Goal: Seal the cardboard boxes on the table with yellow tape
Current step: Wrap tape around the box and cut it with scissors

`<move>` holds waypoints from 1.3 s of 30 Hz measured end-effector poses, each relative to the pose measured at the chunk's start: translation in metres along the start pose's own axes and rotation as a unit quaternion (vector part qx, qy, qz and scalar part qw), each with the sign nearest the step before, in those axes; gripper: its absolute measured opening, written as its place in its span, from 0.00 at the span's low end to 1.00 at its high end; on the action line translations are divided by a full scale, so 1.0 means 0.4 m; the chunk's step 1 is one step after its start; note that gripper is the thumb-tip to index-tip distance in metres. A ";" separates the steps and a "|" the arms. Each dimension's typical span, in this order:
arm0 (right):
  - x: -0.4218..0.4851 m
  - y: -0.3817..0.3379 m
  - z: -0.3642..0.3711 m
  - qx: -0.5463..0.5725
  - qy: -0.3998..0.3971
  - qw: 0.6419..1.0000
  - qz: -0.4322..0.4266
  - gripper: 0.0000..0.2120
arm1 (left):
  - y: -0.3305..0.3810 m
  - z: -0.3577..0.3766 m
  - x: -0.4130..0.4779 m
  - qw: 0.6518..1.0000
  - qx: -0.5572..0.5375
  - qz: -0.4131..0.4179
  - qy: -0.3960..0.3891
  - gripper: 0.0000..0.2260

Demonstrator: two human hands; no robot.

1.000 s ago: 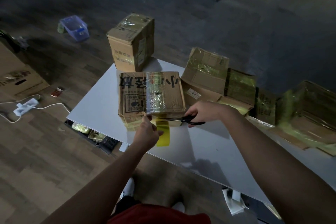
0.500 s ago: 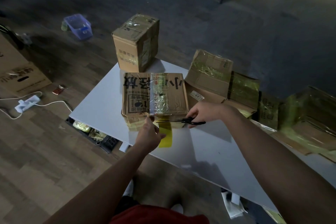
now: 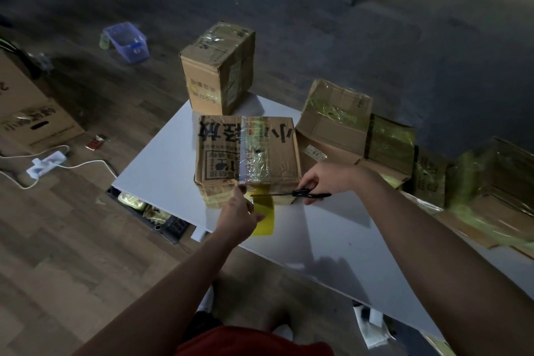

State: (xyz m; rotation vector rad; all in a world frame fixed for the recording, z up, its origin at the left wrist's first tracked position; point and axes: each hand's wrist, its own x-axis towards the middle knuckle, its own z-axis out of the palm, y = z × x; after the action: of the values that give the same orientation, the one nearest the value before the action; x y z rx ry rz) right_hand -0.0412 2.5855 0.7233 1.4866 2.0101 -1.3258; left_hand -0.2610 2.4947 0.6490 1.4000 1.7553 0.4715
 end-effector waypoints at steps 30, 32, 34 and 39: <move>-0.055 0.057 0.046 0.013 0.031 0.998 0.054 0.19 | -0.012 0.015 -0.003 0.999 0.005 -0.007 -0.036 0.33; -0.064 0.082 0.065 0.021 0.041 0.996 0.079 0.21 | 0.002 0.028 0.000 0.999 -0.008 -0.013 -0.039 0.24; -0.073 0.119 0.090 0.034 0.058 0.993 0.098 0.21 | 0.017 0.050 0.001 0.997 -0.024 -0.015 -0.067 0.17; -0.138 0.212 0.166 0.056 0.103 0.982 0.149 0.06 | 0.059 0.143 -0.003 0.989 -0.072 -0.006 -0.133 0.11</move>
State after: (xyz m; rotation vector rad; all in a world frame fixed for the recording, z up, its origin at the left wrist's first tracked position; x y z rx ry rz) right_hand 0.0382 2.5021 0.6857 1.9594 1.7582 -1.2191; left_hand -0.2014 2.4898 0.6327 1.2871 1.4849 0.3777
